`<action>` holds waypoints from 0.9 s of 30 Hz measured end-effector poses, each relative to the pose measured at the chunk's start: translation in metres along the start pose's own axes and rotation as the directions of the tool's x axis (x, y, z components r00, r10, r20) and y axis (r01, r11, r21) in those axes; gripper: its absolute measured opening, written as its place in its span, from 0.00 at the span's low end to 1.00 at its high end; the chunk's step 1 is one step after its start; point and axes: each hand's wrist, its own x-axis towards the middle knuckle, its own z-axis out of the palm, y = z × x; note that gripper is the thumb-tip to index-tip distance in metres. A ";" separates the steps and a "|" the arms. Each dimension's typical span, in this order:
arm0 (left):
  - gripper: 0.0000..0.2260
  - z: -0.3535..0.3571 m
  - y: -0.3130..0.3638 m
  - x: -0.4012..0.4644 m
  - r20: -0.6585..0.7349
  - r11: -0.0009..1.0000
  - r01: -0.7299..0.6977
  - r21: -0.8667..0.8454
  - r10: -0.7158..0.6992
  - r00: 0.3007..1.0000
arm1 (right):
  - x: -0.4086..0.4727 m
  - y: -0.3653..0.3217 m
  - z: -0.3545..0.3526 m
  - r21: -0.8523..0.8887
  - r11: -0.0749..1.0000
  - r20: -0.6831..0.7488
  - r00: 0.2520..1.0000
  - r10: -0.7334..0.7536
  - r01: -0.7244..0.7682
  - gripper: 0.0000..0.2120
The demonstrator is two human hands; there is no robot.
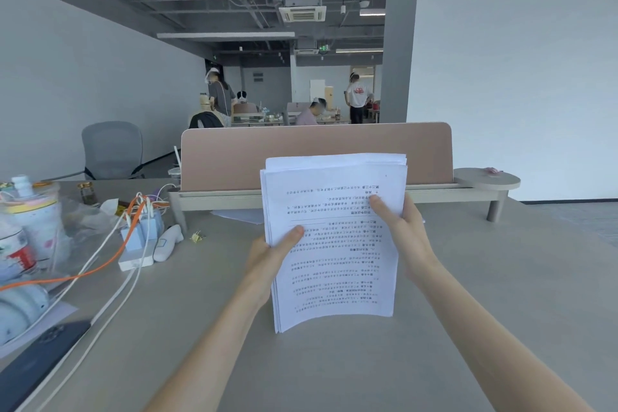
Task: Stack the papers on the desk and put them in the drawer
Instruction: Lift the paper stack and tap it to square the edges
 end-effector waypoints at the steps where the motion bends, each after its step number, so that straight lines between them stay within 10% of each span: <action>1: 0.06 0.001 0.000 -0.001 0.001 1.000 -0.002 -0.016 0.002 1.000 | -0.002 0.002 0.001 0.029 0.999 0.006 1.000 0.021 -0.022 0.16; 9: 0.09 0.005 0.006 0.000 -0.018 0.994 -0.011 -0.110 0.009 1.000 | 0.000 0.000 0.004 0.126 0.988 0.078 0.994 0.075 -0.084 0.19; 15: 0.11 0.002 0.007 -0.001 0.002 0.997 -0.014 -0.077 0.014 1.000 | 0.016 -0.027 0.000 -0.157 0.945 0.065 0.958 -0.279 0.286 0.31; 19: 0.12 0.004 0.002 -0.003 0.000 0.997 -0.007 -0.076 0.007 1.000 | 0.030 -0.049 -0.002 -0.552 0.652 0.230 0.847 -0.480 0.520 0.28; 27: 0.11 0.003 -0.006 -0.004 0.015 0.998 0.025 -0.052 -0.025 1.000 | 0.032 -0.046 -0.003 -0.619 0.595 0.233 0.843 -0.485 0.513 0.19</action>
